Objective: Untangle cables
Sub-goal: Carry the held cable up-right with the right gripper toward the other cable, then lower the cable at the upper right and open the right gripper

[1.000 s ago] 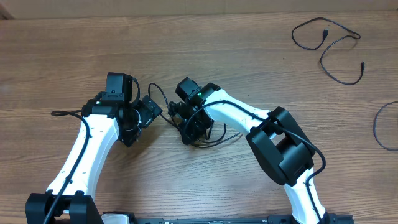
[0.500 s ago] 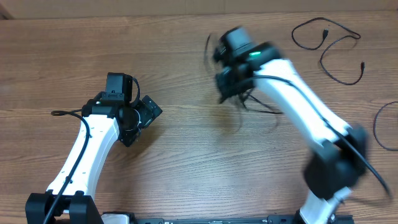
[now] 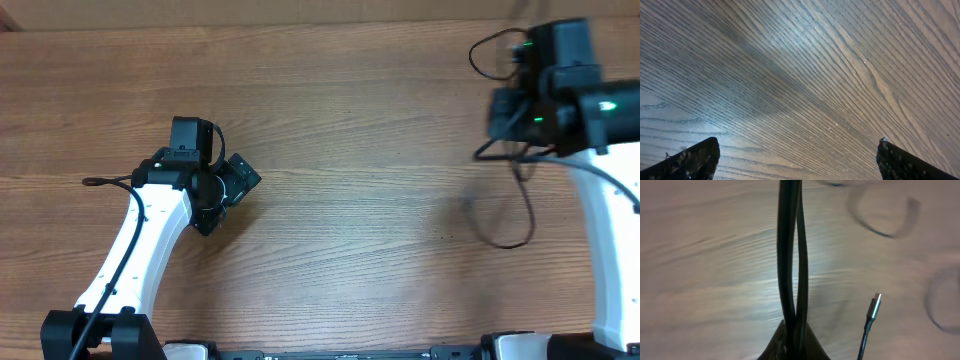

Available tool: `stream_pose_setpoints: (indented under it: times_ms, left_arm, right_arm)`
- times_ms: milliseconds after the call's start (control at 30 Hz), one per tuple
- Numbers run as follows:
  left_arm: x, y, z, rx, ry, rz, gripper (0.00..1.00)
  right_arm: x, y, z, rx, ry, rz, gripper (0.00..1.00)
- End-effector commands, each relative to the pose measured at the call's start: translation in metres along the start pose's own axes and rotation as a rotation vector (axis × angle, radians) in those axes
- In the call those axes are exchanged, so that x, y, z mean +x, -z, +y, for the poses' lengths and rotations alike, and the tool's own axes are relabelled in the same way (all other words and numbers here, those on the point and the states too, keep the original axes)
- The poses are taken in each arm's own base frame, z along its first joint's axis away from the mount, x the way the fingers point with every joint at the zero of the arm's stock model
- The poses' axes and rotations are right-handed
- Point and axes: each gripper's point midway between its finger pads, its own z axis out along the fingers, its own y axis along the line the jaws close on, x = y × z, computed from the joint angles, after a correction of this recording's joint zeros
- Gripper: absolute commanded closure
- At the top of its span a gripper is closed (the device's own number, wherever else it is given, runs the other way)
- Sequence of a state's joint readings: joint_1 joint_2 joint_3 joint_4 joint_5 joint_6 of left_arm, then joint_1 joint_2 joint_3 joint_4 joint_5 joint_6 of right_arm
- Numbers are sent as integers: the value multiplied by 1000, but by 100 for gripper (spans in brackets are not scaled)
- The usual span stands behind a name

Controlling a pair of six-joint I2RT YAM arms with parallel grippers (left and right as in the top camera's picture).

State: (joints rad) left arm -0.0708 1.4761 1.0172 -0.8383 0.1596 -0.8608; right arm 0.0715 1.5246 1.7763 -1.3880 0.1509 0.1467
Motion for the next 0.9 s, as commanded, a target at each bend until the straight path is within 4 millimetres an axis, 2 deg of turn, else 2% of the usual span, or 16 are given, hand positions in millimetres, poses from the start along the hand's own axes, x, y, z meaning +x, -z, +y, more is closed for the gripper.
stream_pose_setpoints:
  times_ms: [0,100,233,367,500,567,600,700,767,867]
  left_arm:
    - [-4,0,-1,-7,-14,-12,0]
    - [-4,0,-2,-6,-14,-12,0]
    - [-4,0,-1,-7,-14,-12,0]
    - [-4,0,-1,-7,-14,-12,0]
    - [-4,0,-1,-7,-14,-12,0]
    - [-4,0,-1,-7,-14,-12,0]
    - [-4,0,-1,-7,-14,-12,0]
    - [-4,0,-1,-7,-14,-12,0]
    - [-4,0,-1,-7,-14,-12,0]
    - [-4,0,-1,-7,-14,-12,0]
  right_arm:
    - [-7,7,-55,125,-203,-43,96]
    - [-3,1,-87,177,-361,-38,96]
    - [1,-14,-113,209,-539,-44,96]
    - [17,-41,-102,139,-548,28,96]
    - [48,-83,-89,122,-514,117,96]
    - [63,-103,-84,114,-563,145,96]
    - [71,-122,-70,42,-540,158,96]
    - [75,-145,-27,-182,-278,139,96]
    - [83,-152,8,-356,-49,107,96]
    - [95,-154,38,-488,125,79,96]
